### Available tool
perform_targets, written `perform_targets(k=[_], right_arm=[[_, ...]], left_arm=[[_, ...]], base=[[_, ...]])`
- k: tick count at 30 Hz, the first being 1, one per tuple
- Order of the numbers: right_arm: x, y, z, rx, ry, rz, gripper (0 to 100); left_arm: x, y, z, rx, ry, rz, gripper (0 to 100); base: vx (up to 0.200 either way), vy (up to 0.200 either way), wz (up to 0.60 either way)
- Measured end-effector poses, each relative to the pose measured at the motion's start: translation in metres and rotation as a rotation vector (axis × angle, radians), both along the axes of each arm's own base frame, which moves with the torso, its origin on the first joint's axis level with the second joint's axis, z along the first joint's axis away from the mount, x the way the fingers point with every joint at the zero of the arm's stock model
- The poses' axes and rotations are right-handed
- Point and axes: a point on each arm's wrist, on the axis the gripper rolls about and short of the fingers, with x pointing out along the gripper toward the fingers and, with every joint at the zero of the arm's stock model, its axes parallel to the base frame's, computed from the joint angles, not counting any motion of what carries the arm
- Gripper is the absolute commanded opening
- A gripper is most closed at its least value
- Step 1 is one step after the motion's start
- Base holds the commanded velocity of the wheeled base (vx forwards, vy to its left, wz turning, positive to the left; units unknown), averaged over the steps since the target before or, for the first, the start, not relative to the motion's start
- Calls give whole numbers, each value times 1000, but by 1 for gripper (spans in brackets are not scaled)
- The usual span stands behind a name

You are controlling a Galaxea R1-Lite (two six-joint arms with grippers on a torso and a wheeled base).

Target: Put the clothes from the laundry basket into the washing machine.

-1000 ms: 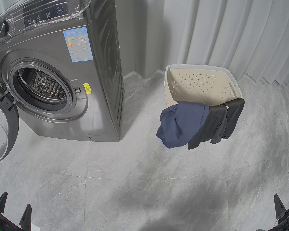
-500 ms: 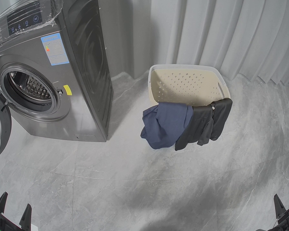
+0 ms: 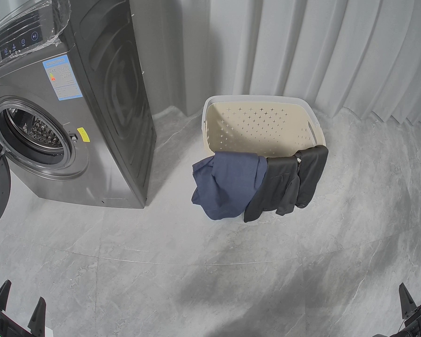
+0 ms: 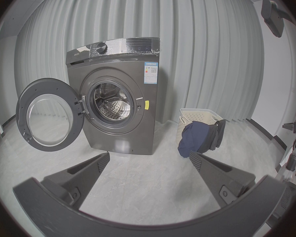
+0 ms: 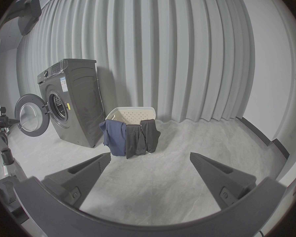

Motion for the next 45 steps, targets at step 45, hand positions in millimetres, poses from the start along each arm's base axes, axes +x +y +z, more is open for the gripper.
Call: perform_targets(k=[45], right_arm=[[0, 0, 0, -2, 0, 2, 100]], left_arm=[[0, 0, 0, 4, -1, 0, 100]], base=[[58, -53, 0]])
